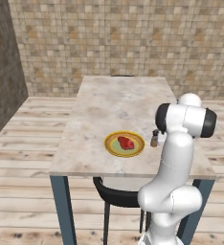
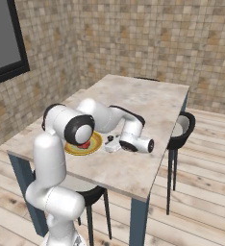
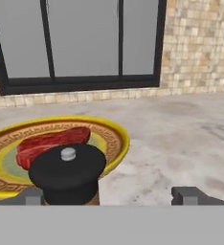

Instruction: Retrieve the shaker from the cabinet and place it next the steak on a plate on the dining table.

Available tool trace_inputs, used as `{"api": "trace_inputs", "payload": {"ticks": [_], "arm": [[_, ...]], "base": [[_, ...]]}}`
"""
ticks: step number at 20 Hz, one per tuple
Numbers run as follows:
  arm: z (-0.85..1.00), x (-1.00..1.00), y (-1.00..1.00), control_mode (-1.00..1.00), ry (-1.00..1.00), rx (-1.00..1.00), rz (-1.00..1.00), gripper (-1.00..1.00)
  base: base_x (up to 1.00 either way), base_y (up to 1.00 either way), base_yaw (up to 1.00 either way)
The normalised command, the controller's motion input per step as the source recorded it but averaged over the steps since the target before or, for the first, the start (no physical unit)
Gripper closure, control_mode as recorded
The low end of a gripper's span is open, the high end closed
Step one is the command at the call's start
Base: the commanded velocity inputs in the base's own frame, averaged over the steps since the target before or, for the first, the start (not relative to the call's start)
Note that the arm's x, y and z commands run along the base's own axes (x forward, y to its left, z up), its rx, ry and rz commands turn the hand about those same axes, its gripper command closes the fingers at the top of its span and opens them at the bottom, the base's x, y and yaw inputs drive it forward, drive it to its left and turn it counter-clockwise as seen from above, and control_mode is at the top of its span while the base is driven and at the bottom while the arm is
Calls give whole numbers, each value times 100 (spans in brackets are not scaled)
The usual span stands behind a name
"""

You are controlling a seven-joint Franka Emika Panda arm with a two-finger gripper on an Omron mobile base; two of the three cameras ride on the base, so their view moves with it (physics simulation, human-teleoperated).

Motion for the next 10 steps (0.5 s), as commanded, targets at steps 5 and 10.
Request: {"api": "trace_inputs", "payload": {"ticks": [5, 10], "arm": [[20, -12, 0, -100, -5, 0, 8, -100], [33, -14, 0, -100, -9, 0, 11, -100]], "base": [[0, 0, 0], [0, 0, 0]]}}
